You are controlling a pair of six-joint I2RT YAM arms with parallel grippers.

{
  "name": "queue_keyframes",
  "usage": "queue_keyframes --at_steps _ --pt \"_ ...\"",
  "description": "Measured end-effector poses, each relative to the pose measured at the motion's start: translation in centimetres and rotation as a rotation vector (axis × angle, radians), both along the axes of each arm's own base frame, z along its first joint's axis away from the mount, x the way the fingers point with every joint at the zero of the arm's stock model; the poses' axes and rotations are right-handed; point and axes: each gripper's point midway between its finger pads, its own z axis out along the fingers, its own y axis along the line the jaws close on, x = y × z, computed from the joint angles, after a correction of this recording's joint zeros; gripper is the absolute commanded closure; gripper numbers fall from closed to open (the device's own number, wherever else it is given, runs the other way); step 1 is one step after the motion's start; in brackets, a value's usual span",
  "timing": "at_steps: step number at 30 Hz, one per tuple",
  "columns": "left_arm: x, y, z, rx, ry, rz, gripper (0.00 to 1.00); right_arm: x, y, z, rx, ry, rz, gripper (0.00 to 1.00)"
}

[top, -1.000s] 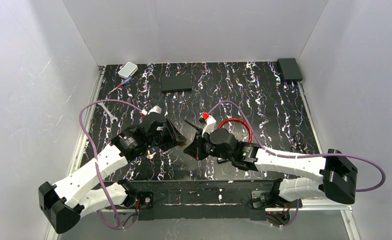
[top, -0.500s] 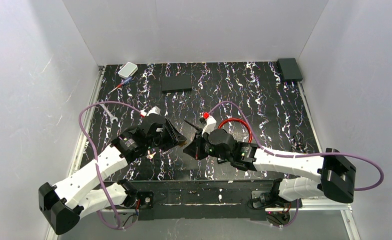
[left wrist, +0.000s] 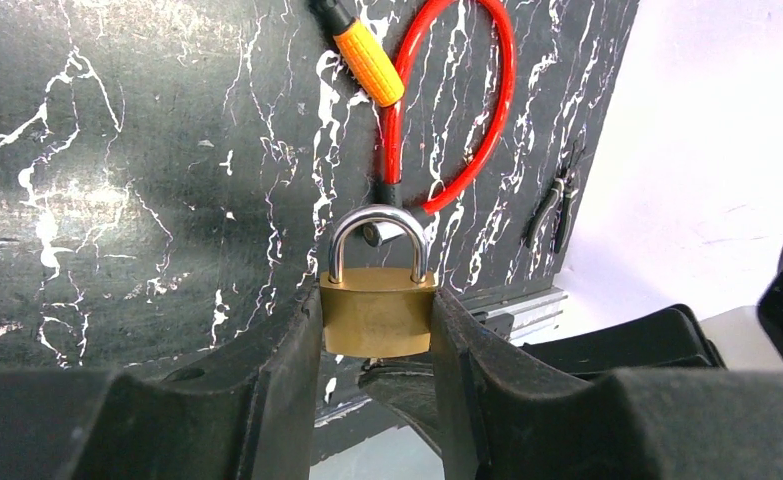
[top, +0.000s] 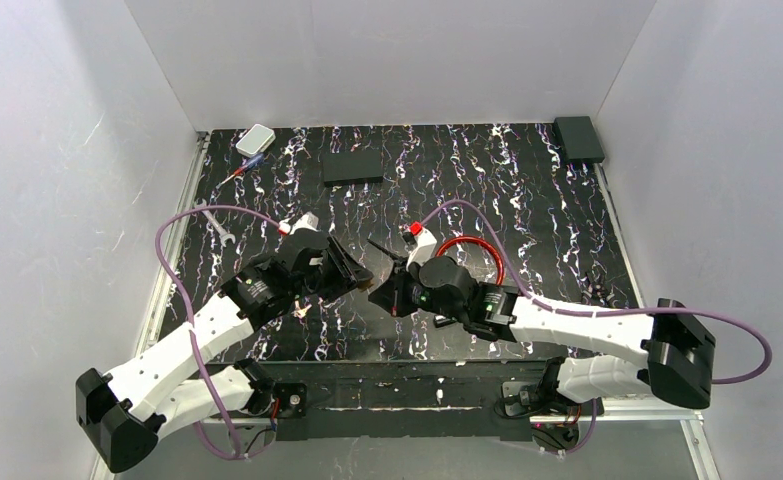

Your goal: Unlock with the key

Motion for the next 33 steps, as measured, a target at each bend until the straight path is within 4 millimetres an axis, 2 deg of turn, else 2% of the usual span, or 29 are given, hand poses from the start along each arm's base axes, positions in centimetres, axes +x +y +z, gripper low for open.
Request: queue_keyframes --at_steps 9,14,19,23,27,33 --pt "-0.4 0.2 -0.5 0.01 0.017 -0.005 1.0 1.1 -1.0 2.0 0.023 -0.036 -0.052 0.99" --pt "-0.5 0.1 -0.6 0.007 0.029 -0.001 1.0 1.4 -0.8 2.4 0.045 -0.039 -0.06 0.99" --pt "-0.4 0.7 -1.0 -0.01 0.073 0.084 1.0 1.3 -0.5 2.2 0.063 -0.024 -0.053 0.99" --pt "-0.6 1.2 -2.1 -0.04 0.129 0.173 1.0 1.3 -0.7 2.1 0.085 -0.02 -0.064 0.99" --pt "-0.6 1.1 -2.3 -0.081 0.178 0.235 1.0 1.5 -1.5 1.5 0.086 -0.019 -0.095 0.99" --pt "-0.3 0.4 -2.2 -0.164 0.261 0.326 1.0 2.0 -2.3 1.8 0.113 -0.029 -0.145 0.99"
